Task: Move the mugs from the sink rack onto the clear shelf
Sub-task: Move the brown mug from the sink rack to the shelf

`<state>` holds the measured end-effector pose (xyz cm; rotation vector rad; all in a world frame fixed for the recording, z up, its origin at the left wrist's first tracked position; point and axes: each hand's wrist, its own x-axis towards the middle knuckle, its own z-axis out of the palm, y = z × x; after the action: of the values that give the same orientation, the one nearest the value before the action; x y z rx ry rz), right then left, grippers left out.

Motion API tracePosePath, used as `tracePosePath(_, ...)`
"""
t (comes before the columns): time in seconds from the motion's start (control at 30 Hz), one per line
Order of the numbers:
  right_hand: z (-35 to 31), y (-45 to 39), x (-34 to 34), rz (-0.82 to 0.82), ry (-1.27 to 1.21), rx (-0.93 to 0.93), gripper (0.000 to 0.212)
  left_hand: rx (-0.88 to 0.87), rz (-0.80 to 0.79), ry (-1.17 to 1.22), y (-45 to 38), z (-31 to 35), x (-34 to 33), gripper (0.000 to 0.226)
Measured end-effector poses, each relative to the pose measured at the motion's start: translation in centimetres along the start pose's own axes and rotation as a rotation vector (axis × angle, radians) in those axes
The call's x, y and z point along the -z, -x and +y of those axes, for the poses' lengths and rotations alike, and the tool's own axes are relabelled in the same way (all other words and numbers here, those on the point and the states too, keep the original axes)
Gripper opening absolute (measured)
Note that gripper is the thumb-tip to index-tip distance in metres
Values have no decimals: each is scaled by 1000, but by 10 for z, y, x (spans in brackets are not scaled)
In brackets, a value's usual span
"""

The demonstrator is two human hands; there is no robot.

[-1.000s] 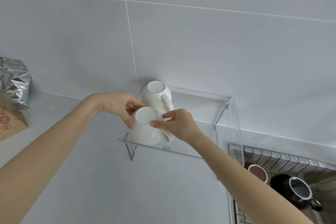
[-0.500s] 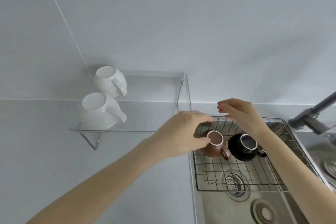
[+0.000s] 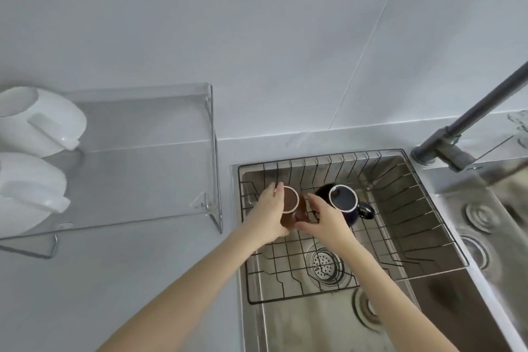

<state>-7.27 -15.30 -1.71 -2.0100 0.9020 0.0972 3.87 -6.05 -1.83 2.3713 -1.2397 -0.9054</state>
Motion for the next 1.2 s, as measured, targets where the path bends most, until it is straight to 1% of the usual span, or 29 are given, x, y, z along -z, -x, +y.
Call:
tracePosePath(0.1,2,-10,-4,-22,-20,31,72,26,-22,-92,-18,-6,-5,104)
tracePosePath(0.2,6,-15,-10,13,-13,44,68,17,-16,-123,-25,-12,-3,101)
tracePosePath(0.3,9,-17,-12,57,21,40,65,14,18,-88,-25,-16,0,100)
tracePosePath(0.4,8,-14,-10,66,11,25,64,19,40,-63,-24,-17,2,99)
tracePosePath(0.53,4,-9,-10,76,21,18,64,1,36,-95,-20,-14,5,97)
tracePosePath(0.7,-4,3,1,85,8,23,63,-29,50,-117,-4,0,15,95)
tracePosePath(0.83,-19,12,18,81,32,60,62,-58,75,-105,13,16,40,90)
tracePosePath(0.97,-51,24,47,131,119,170,60,-92,207,-62,38,34,78,82)
tracePosePath(1.1,-107,42,75,156,163,321,45,-148,401,-43,71,45,122,73)
tracePosePath(1.2,-153,52,86,193,188,427,48,-164,519,-26,96,46,161,67)
